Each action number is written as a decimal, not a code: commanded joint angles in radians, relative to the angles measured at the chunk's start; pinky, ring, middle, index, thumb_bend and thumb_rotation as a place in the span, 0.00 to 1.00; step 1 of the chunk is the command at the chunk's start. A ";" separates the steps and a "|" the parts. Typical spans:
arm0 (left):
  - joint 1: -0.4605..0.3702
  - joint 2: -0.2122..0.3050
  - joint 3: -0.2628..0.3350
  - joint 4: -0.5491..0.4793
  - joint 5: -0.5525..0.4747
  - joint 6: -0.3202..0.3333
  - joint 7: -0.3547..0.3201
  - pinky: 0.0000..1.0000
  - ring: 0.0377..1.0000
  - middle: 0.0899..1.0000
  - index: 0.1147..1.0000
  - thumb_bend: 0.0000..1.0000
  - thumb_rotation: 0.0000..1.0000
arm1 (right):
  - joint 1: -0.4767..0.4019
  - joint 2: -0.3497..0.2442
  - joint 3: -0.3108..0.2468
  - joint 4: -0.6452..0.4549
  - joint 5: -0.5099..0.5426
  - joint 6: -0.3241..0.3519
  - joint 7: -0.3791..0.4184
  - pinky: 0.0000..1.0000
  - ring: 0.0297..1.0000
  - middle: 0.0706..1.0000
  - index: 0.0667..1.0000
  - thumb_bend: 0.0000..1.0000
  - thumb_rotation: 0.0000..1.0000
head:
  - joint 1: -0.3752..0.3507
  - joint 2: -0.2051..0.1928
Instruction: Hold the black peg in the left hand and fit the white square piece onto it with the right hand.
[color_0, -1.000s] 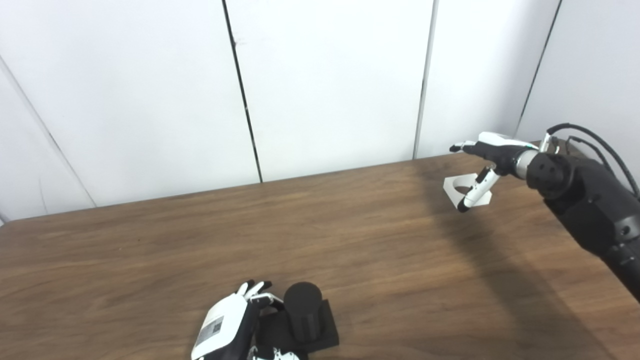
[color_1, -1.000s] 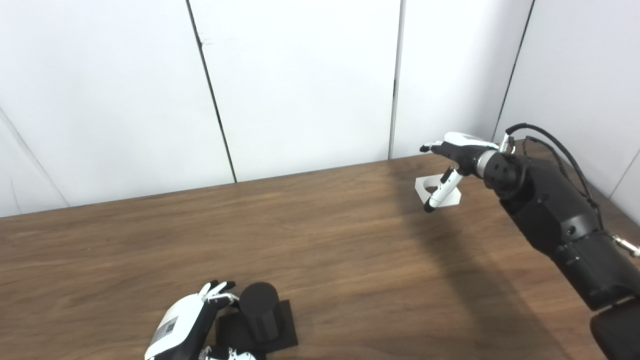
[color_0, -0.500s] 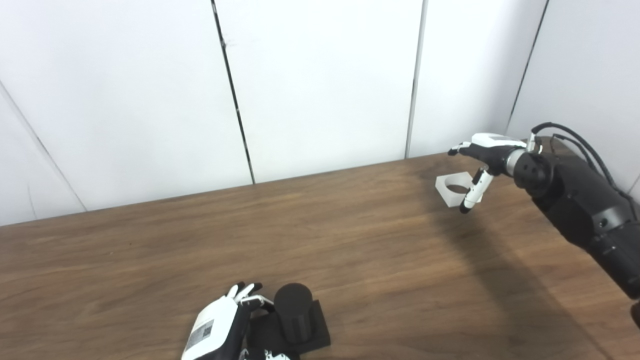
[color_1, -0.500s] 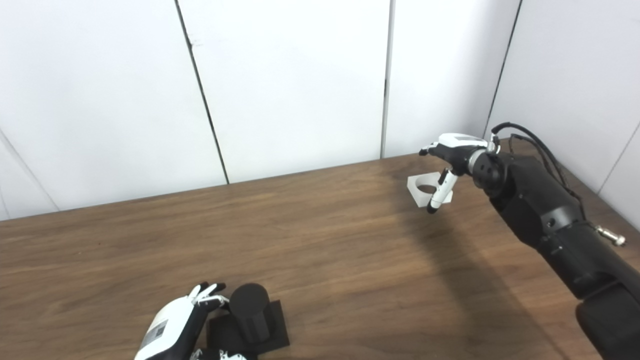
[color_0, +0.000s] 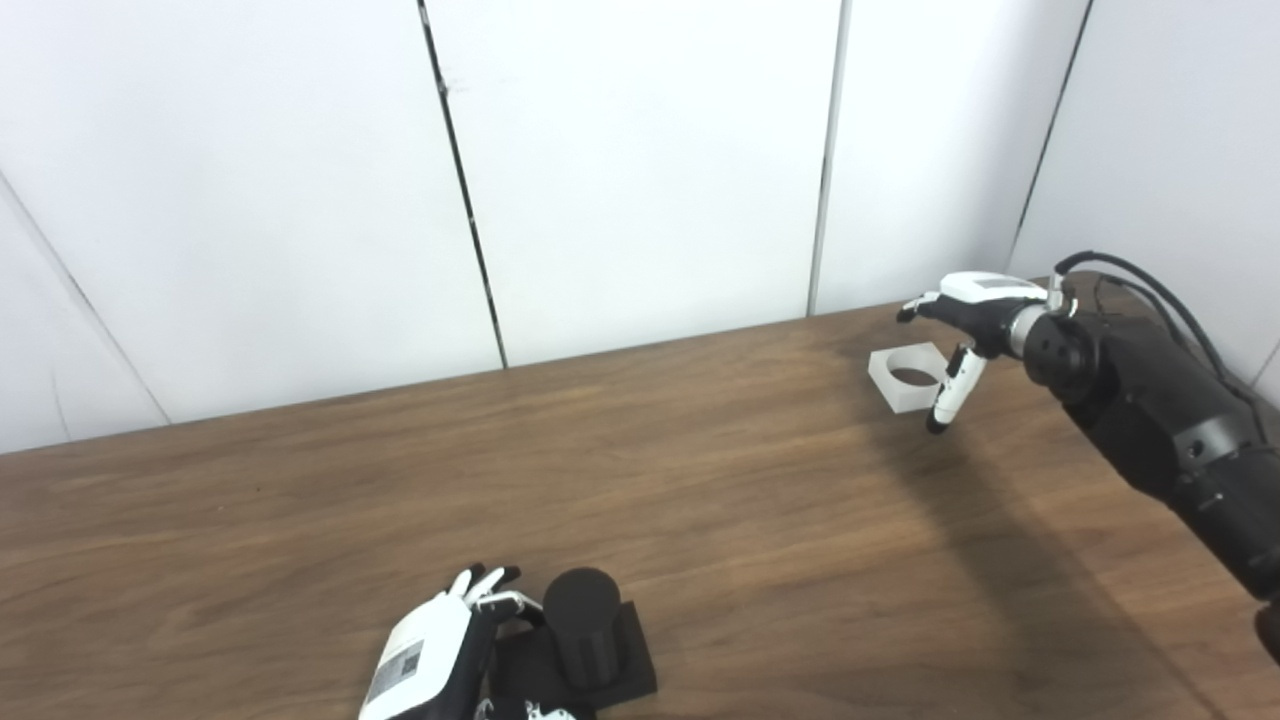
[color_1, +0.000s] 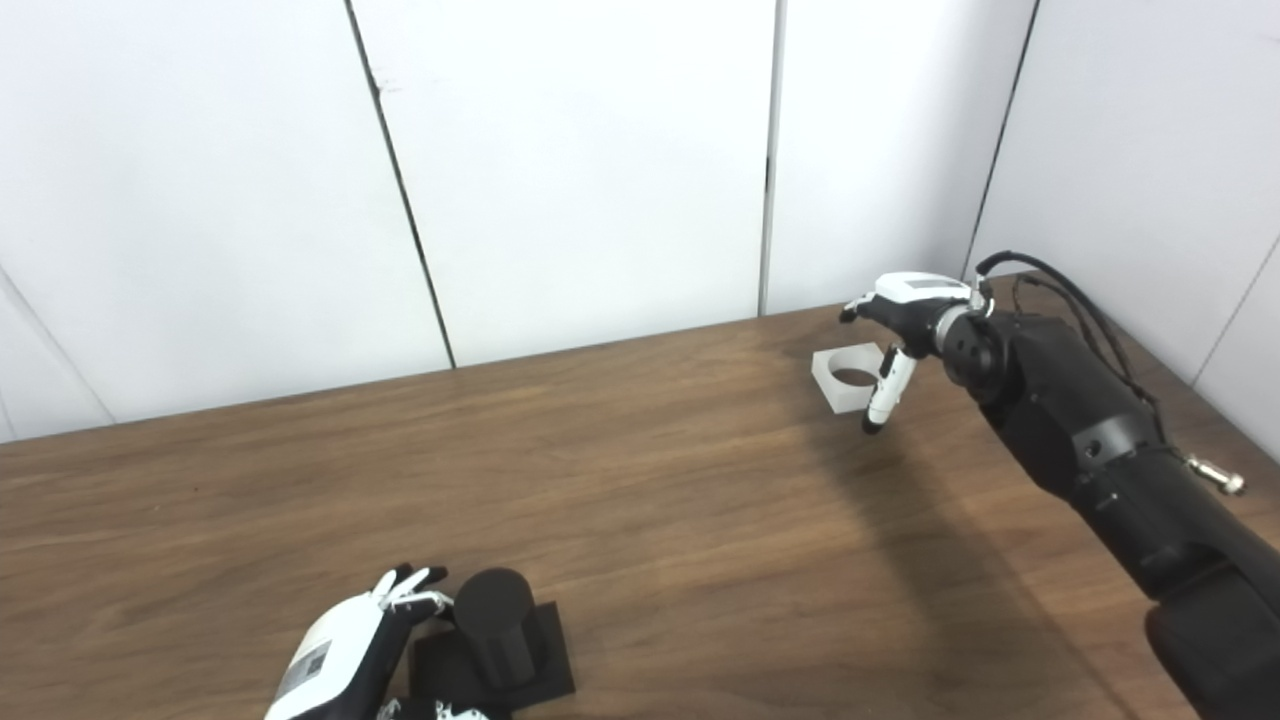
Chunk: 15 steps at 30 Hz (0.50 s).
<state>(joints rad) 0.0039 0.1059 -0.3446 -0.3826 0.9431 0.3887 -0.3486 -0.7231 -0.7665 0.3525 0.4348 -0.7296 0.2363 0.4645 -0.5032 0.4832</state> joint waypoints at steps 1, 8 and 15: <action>0.043 0.046 0.011 0.029 0.041 0.034 -0.020 1.00 1.00 0.92 0.42 0.52 0.06 | -0.070 -0.023 -0.007 0.001 -0.018 -0.011 -0.014 1.00 1.00 0.97 0.86 1.00 0.20 | 0.000 0.001; 0.050 0.050 0.018 0.013 0.031 0.031 -0.024 1.00 1.00 0.91 0.42 0.52 0.06 | -0.084 -0.019 0.006 0.050 -0.024 -0.024 -0.021 1.00 1.00 0.96 0.86 1.00 0.19 | 0.001 0.010; 0.050 0.048 0.016 0.006 0.044 0.038 -0.035 1.00 1.00 0.91 0.42 0.52 0.06 | -0.089 -0.008 0.026 0.072 -0.044 -0.022 -0.022 1.00 1.00 0.95 0.85 0.98 0.21 | 0.000 0.009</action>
<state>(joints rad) 0.0192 0.1093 -0.3352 -0.3975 0.9422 0.3888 -0.3483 -0.7474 -0.7558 0.3843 0.5070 -0.7580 0.2245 0.4647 -0.5016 0.4909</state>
